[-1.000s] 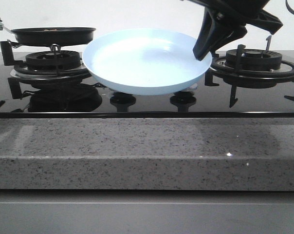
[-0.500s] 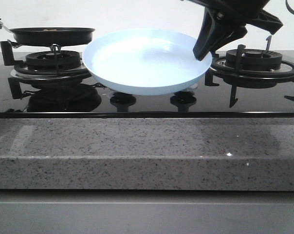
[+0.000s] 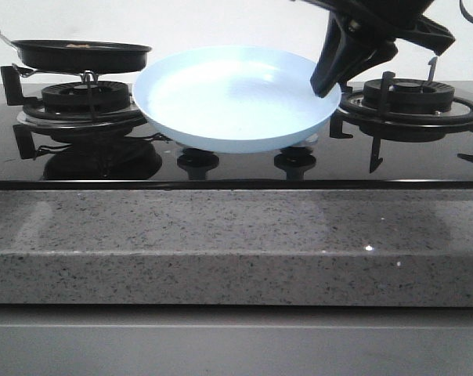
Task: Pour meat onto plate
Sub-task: 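Lift the black pan with the left gripper toward the held plate, then tilt the pan over the plate with the left gripper, tipping meat out, then return the empty pan onto its burner with the left gripper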
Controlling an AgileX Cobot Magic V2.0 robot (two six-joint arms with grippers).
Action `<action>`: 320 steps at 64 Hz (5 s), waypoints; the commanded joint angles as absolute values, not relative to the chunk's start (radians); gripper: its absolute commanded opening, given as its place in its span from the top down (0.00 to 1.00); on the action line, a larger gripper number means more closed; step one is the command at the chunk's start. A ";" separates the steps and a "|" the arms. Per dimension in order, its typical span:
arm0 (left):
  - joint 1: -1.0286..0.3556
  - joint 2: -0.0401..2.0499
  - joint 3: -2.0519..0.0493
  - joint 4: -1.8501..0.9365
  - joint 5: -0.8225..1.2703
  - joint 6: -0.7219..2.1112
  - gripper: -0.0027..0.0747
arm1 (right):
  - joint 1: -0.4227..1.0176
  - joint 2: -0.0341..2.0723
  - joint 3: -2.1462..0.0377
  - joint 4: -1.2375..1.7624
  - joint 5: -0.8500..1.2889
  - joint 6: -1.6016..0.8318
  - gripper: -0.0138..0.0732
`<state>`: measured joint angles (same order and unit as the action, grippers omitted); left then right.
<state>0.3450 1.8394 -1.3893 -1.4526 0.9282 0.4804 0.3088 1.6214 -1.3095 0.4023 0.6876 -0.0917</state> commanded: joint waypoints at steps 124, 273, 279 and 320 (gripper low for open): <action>-0.271 1.338 -1.419 -1.054 0.561 0.887 0.99 | 0.310 1.573 -1.329 0.422 0.651 -0.101 0.92; 0.038 1.256 -1.419 -1.214 0.623 0.590 0.99 | 0.310 1.573 -1.329 0.422 0.651 -0.101 0.92; 0.178 1.327 -1.417 -1.385 0.787 0.590 0.99 | 0.310 1.573 -1.329 0.422 0.651 -0.101 0.92; 0.356 1.749 -1.417 -1.690 0.968 0.588 0.99 | 0.310 1.573 -1.329 0.422 0.651 -0.101 0.92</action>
<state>0.3571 1.7751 -1.3875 -1.5673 0.9434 0.6008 0.3088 1.6199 -1.3095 0.4023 0.6951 -0.0924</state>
